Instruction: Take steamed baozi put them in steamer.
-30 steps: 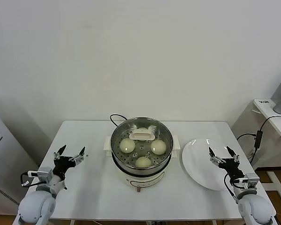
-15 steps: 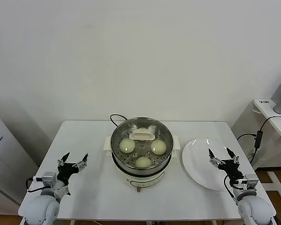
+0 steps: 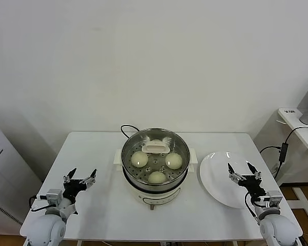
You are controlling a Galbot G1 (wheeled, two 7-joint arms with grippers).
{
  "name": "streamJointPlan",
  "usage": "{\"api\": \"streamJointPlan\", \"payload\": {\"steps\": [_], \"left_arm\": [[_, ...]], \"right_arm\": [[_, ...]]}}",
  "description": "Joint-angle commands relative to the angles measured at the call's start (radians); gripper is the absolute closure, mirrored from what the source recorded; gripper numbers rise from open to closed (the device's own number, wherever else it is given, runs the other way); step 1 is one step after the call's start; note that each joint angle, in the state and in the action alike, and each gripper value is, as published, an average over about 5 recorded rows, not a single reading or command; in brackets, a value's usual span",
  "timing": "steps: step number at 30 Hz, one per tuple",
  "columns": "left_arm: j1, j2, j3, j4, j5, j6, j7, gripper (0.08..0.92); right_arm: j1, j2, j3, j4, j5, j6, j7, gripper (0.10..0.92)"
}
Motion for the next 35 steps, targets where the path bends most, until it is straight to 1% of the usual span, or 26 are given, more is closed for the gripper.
{"api": "streamJointPlan", "payload": {"steps": [1,35], "left_arm": [[0.0,-0.005,-0.007,0.005,-0.001,0.0,0.0,0.177],[0.01,-0.012,-0.005,-0.022,-0.001,0.007,0.003,0.177]], "right_arm": [[0.0,0.001,0.002,-0.003,-0.014,-0.008,0.0,0.203],[-0.005,0.018,-0.006,-0.001,-0.038,-0.014,0.002,0.203]]}}
